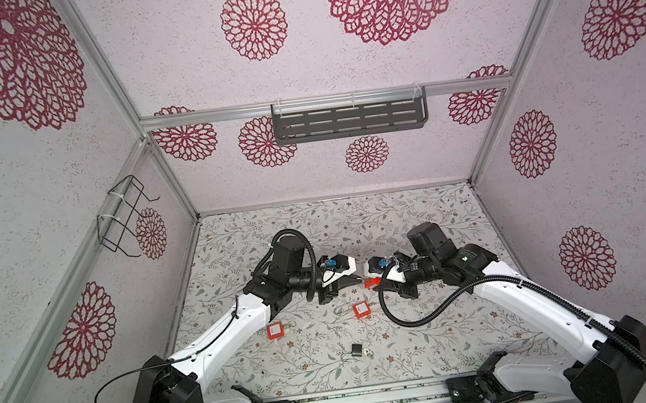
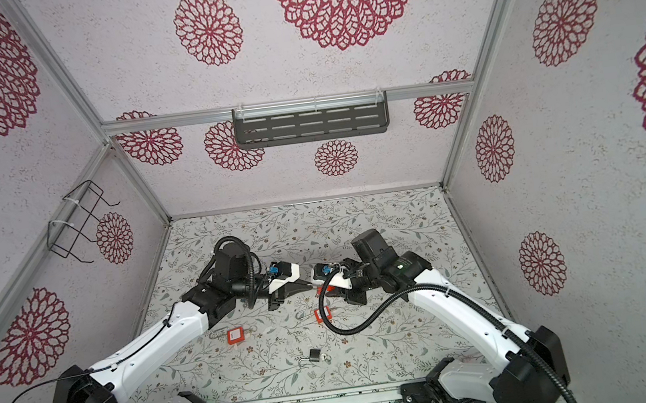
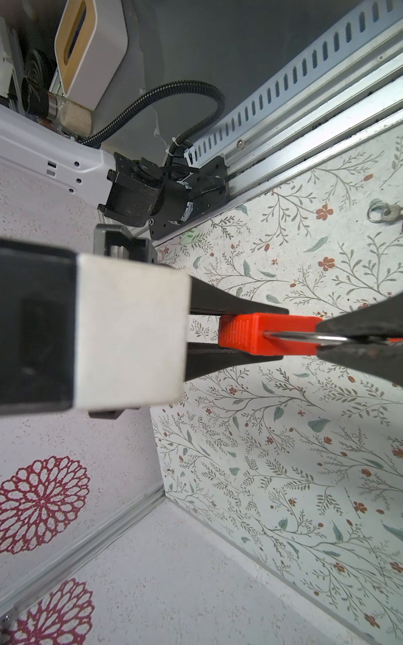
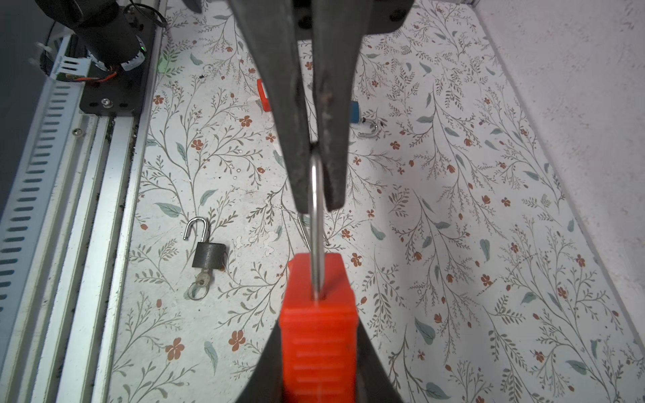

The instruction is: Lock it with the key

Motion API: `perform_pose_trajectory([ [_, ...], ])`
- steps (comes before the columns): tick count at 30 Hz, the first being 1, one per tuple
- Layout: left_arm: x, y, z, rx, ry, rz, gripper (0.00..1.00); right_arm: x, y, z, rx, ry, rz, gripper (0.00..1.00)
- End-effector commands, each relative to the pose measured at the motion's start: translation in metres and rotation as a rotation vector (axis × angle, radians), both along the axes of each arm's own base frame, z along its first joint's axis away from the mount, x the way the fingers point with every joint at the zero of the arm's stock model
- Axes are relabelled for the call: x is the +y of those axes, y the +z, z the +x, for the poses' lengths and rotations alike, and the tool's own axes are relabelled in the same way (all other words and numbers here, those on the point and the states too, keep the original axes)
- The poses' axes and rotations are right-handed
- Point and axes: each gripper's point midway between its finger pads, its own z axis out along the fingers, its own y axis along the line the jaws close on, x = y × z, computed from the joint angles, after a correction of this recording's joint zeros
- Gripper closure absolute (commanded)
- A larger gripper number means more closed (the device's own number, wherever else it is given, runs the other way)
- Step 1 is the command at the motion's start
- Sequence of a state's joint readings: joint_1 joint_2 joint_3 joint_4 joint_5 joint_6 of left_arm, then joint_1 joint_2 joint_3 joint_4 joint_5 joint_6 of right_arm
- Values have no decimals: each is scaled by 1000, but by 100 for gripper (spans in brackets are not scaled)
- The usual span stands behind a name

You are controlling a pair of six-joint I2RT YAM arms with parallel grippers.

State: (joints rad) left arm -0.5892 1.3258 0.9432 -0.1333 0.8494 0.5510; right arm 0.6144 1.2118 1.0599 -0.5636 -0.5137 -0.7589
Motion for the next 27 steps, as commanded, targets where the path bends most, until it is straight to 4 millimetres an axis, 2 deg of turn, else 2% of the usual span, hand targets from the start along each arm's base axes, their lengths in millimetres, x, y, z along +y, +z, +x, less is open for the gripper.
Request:
perform_pose_trajectory([
  [1, -3, 4, -12, -15, -43, -15, 100, 13, 29, 8, -79, 51, 95, 97],
  [6, -5, -4, -9, 21, -28, -33, 100, 17, 33, 18, -43, 58, 77, 97],
  [12, -3, 7, 12, 35, 41, -151, 100, 18, 26, 25, 27, 84, -29, 94],
  [16, 3, 13, 22, 44, 82, -205, 100, 16, 28, 33, -7, 61, -48, 90],
  [22, 11, 19, 34, 56, 141, -259, 100, 6, 35, 43, -47, 15, -88, 73],
  [24, 10, 23, 37, 49, 147, -276, 100, -1, 36, 44, -28, -1, -111, 58],
  [27, 10, 28, 42, 46, 154, -308, 100, -9, 34, 43, -25, -26, -148, 47],
])
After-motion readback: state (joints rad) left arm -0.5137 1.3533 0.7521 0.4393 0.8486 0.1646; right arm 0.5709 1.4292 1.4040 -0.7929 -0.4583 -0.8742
